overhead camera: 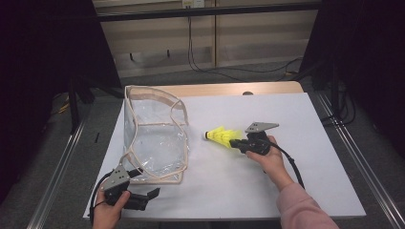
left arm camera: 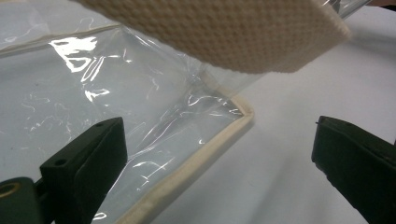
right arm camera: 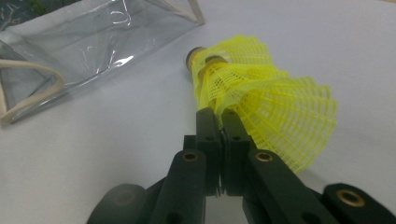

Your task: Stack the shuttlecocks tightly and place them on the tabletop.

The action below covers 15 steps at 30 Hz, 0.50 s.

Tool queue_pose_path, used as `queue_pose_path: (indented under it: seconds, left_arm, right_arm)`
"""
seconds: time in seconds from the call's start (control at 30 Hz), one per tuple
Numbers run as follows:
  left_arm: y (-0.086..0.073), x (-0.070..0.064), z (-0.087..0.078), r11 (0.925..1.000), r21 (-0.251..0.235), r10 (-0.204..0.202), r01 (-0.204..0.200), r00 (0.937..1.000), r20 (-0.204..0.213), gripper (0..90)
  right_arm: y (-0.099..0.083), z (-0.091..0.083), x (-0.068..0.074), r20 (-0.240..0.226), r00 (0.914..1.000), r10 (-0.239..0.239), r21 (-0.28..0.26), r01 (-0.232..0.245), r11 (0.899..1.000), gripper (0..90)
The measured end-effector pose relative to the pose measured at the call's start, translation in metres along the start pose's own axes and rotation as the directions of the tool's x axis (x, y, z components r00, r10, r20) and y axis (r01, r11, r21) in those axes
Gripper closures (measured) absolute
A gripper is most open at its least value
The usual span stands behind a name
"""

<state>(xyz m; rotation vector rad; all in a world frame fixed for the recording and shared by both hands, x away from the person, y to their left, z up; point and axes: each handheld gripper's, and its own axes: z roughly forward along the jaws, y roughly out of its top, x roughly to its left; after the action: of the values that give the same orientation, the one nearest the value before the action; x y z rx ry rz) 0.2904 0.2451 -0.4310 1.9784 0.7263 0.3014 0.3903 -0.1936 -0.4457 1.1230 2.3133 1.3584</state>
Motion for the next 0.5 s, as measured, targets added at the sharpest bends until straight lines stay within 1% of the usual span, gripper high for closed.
queue_pose_path:
  seconds: [0.2, 0.23, 0.37, 0.5]
  left_arm:
    - [0.0, 0.0, 0.0, 1.0, 0.0, 0.0, 0.0, 1.0, 0.0, 3.2]
    - [0.0, 0.0002, -0.0002, 1.0, 0.002, 0.002, -0.002, 1.0, 0.0, 3.2]
    - [0.0, 0.0001, -0.0002, 1.0, 0.002, 0.002, -0.002, 1.0, 0.0, 3.2]
    - [0.0, 0.0001, -0.0002, 1.0, 0.001, 0.003, -0.003, 1.0, -0.001, 3.2]
  right_arm:
    - [-0.0009, 0.0012, 0.0011, 0.001, 1.0, 0.0, 0.009, 0.0, 1.0, 85.5]
    - [-0.0009, 0.0013, 0.0017, -0.002, 1.0, 0.009, 0.01, -0.009, 1.0, 83.9]
    - [-0.0024, 0.0014, 0.0015, 0.008, 1.0, -0.004, 0.022, 0.003, 1.0, 82.0]
    - [-0.0033, -0.0007, 0.0016, 0.005, 1.0, 0.0, 0.026, 0.0, 1.0, 79.9]
